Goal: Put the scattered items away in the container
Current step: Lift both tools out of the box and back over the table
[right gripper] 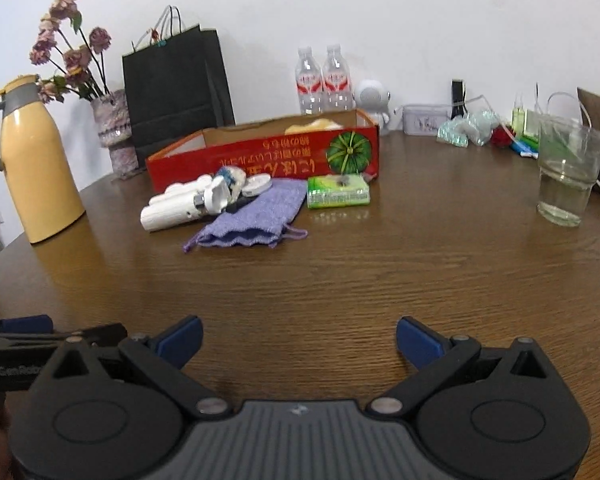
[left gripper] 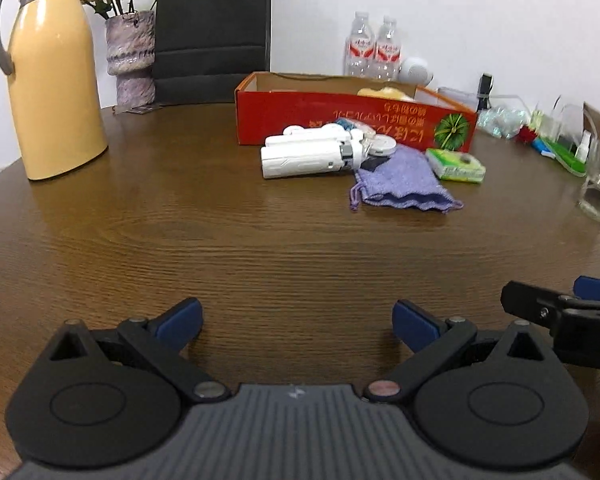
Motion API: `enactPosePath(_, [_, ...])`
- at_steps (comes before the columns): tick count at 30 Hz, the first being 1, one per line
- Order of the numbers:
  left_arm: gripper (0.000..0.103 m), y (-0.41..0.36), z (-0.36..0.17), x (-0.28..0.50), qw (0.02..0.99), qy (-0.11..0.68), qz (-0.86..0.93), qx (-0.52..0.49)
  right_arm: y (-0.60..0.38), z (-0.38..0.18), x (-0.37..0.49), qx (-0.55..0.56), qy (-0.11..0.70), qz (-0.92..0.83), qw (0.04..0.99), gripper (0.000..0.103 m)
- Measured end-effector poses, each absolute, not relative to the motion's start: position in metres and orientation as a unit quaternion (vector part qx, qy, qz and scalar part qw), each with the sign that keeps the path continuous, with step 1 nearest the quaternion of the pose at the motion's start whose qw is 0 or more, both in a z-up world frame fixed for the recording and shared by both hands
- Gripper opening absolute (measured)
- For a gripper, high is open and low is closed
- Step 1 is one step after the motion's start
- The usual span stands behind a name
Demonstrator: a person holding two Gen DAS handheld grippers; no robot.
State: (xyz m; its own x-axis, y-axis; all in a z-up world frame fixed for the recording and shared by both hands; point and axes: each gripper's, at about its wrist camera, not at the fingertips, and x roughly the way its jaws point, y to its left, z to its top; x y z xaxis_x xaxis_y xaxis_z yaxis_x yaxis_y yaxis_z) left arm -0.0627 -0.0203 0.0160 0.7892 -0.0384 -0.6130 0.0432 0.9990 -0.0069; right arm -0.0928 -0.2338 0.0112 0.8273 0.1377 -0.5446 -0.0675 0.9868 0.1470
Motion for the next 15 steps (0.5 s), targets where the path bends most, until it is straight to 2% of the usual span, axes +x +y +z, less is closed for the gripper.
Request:
enactPosePath(8, [0.103, -0.023, 0.028, -0.057, 0.941, 0.336, -0.023, 0.034, -0.224, 0.010, -0.084, 0.034, 0.313, 0.070, 0.947, 0.103])
enactPosePath(15, [0.103, -0.017, 0.064, -0.010, 0.960, 0.243, -0.082, 0.113, -0.236, 0.038, -0.050, 0.024, 0.312, 0.096, 0.945, 0.103])
